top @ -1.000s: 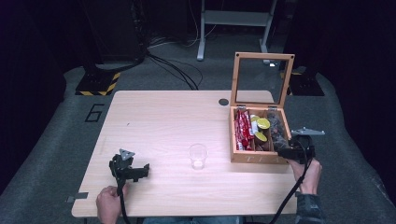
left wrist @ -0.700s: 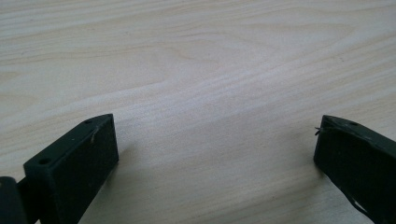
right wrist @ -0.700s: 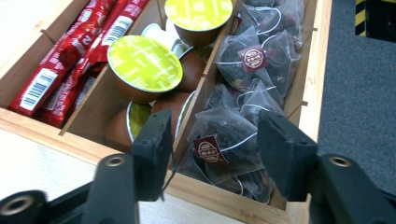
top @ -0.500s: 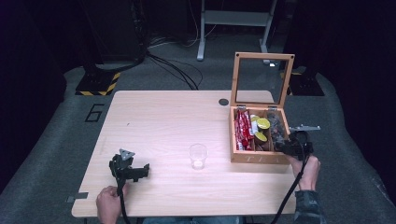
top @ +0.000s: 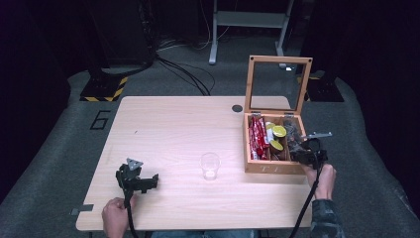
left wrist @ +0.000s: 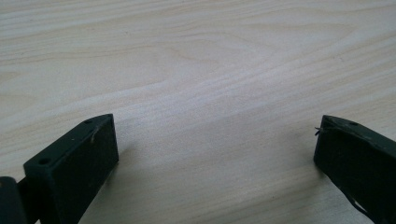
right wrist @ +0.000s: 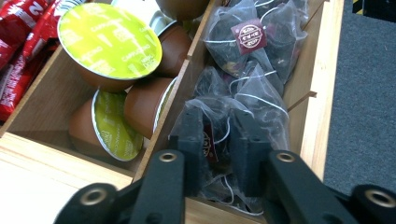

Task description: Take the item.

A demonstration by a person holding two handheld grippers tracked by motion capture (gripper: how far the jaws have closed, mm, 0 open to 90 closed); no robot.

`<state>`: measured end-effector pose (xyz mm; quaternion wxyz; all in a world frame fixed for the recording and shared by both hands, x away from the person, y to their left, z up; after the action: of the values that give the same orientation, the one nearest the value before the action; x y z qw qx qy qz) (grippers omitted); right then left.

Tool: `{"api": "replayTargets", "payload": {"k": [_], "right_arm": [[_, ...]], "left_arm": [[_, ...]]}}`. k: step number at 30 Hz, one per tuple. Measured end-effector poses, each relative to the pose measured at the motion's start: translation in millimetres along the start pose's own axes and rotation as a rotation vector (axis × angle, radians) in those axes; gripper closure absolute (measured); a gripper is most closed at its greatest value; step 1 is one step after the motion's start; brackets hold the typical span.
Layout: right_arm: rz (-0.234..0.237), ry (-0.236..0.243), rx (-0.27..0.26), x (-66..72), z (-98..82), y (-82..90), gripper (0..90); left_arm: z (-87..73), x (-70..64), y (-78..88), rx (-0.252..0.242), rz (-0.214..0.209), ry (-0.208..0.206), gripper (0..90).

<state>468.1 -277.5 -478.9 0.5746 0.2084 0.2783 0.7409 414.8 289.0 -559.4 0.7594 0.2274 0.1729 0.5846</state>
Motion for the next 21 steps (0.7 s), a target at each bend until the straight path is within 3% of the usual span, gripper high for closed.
{"api": "replayTargets", "payload": {"k": [6,21], "right_arm": [[0.008,0.004,-0.015,2.5,1.0,2.5,86.1],[-0.009,0.014,-0.084,5.4,7.3,19.9,86.9]], "left_arm": [[0.0,0.0,0.0,0.000,0.000,0.000,0.0],[0.0,0.0,0.0,0.000,0.000,0.000,0.0]]}}
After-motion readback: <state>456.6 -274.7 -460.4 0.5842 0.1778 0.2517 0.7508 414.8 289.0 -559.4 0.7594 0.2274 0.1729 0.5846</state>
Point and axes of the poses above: each handheld gripper's, and its own axes: y roughly backward along the jaws, z roughly out of its top, x roughly to its left, the point moved 4 cm from there along -y, roughly forward along the jaws, and after that the axes turned 11 degrees about -x, right-handed, at the moved point
